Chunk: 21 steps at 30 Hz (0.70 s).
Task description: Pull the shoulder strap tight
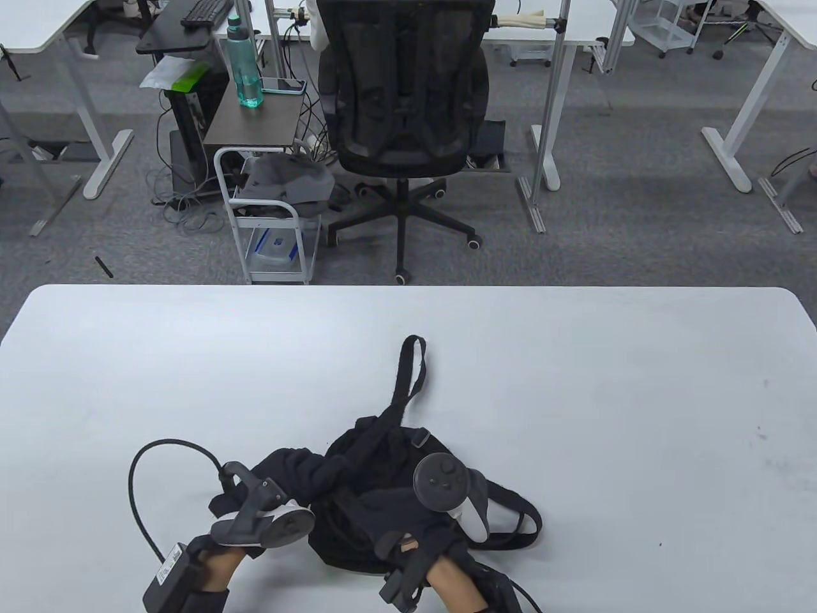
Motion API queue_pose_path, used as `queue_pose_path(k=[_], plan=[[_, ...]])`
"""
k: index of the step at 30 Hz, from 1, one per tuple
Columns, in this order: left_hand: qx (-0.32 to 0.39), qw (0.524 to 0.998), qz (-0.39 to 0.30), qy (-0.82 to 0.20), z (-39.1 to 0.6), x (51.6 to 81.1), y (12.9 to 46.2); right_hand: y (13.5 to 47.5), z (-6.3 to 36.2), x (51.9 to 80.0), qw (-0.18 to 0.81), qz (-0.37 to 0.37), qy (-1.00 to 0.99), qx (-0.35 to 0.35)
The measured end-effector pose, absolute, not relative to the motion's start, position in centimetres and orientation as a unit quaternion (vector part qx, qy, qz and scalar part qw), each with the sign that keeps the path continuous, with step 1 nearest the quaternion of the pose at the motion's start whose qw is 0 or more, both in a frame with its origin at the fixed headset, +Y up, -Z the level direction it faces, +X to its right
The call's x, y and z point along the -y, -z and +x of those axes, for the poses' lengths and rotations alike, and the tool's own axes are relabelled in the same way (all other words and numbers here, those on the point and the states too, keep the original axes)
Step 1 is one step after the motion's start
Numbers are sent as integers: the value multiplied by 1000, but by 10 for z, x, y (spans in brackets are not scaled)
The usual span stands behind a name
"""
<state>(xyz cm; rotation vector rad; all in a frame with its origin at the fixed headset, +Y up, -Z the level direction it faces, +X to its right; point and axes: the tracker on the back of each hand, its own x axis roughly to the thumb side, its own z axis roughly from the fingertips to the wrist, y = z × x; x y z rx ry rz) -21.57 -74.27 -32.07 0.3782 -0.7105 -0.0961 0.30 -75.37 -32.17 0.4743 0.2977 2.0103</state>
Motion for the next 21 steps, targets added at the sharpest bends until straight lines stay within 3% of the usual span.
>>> queue_pose_path(k=[7,11,21], plan=[[378,897,220,59,-195,736,305,324,8,759,512,186,-831,-113],[405,883,228,58,-176,734,291,321,5,757,512,183,-836,-74],[391,894,211,61,-192,743,308,320,-2,754,488,191,-848,-76]])
